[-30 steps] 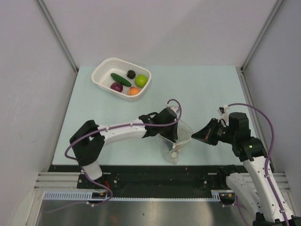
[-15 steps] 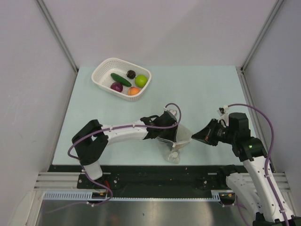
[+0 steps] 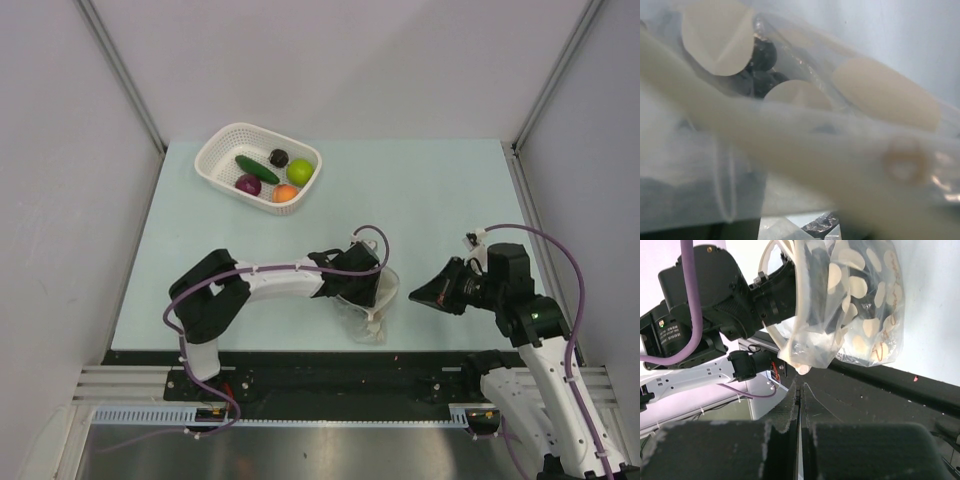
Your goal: Open the zip-top bag and remove the fake food
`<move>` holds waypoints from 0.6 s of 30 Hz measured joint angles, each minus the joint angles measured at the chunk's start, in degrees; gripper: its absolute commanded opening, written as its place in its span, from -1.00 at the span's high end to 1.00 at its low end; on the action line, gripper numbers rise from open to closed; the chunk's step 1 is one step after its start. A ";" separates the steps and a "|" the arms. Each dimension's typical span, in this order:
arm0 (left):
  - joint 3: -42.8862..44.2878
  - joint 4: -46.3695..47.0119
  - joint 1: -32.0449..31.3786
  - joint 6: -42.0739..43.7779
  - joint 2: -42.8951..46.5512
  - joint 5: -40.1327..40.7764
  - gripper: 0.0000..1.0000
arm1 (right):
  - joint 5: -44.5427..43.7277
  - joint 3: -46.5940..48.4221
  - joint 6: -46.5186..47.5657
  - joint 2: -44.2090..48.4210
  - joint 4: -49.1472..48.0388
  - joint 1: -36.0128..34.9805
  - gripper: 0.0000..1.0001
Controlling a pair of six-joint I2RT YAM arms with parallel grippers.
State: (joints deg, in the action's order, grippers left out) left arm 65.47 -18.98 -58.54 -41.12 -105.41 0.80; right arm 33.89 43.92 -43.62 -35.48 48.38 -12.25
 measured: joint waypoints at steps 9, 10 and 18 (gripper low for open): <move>0.76 -0.24 0.22 1.40 -0.20 0.09 0.78 | -0.24 0.00 1.49 0.46 1.49 0.00 1.00; 0.76 -0.52 0.20 1.73 0.09 0.11 0.80 | -0.42 0.00 1.75 0.42 1.55 0.00 1.00; 0.76 -3.45 -1.11 3.72 4.13 1.27 1.00 | -1.86 3.37 5.95 -3.52 3.48 -0.09 -0.13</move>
State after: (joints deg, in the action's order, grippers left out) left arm 66.24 -22.44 -59.66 -37.41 -101.27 2.07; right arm 32.03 47.29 -37.67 -39.00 51.86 -12.34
